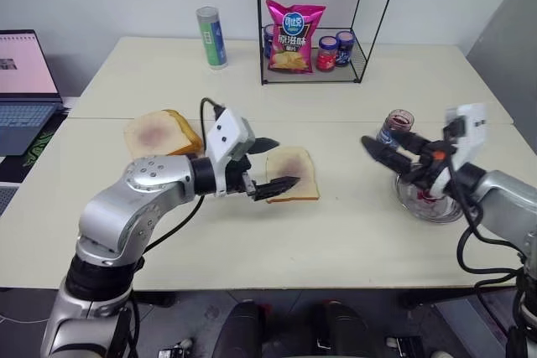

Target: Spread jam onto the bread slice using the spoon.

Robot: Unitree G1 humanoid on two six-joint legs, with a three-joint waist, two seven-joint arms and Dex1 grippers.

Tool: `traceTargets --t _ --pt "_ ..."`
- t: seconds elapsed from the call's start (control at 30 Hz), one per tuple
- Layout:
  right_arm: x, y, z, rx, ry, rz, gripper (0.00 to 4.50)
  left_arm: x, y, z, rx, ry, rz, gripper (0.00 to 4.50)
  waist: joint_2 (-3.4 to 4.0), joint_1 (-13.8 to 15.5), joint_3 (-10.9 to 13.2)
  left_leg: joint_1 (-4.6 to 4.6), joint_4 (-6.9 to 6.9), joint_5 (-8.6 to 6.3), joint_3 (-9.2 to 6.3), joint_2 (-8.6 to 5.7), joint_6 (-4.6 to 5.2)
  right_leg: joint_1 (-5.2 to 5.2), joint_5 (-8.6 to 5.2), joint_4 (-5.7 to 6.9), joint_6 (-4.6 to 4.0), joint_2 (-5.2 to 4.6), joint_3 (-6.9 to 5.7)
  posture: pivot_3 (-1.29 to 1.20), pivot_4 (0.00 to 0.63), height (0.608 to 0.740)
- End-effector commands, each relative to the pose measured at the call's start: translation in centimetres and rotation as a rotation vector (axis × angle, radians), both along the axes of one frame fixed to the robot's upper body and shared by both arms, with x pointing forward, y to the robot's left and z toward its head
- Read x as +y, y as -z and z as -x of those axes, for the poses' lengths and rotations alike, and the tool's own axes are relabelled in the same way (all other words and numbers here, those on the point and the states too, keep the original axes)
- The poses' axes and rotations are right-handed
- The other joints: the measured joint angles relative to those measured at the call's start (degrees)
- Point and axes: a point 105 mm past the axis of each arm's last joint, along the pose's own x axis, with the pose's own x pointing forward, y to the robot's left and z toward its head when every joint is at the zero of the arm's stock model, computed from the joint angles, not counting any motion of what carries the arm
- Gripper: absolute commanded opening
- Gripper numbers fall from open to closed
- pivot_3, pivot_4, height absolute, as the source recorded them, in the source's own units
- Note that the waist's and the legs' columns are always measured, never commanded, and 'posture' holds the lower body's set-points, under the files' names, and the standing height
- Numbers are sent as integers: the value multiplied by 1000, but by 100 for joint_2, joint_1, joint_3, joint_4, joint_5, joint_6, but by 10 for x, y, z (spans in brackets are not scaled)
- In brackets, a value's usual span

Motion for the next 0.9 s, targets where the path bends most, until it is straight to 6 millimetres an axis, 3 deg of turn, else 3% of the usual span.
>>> traceTargets --t 0.03,0.17,0.3,0.43,0.57,0.9 --pt "-22 -16 8 -48 87 -22 4348 -24 -2 7 -49 134 2 4445 0 -12 0 0 0 0 0 1 0 0 0 0 0 2 0 0 150 740" --pt "-67 -8 22 -17 302 -94 4348 -51 1 -3 -122 257 -7 4445 1 -9 0 5 3 1 0 3 1 1 1 6 3 5 1 0 150 740" --pt "-96 8 38 28 404 -173 4348 -71 1 -12 -169 290 -4 4445 6 15 -5 10 6 1 3 2 1 9 1 6 3 6 -2 0 150 740" --pt "-104 25 39 62 430 -190 4348 -78 1 -11 -174 315 14 4445 10 -59 -6 12 5 -3 18 4 7 4 4 3 8 7 8 0 150 740" --pt "-123 57 24 119 463 -327 4348 -84 3 -14 -178 299 27 4445 10 -65 -6 27 6 -3 13 10 7 14 4 8 8 14 9 0 150 740" --pt "-133 95 -9 181 402 -421 4348 -80 15 -15 -145 265 6 4445 37 -49 -14 28 4 -2 23 3 9 10 6 9 11 17 23 0 150 740"
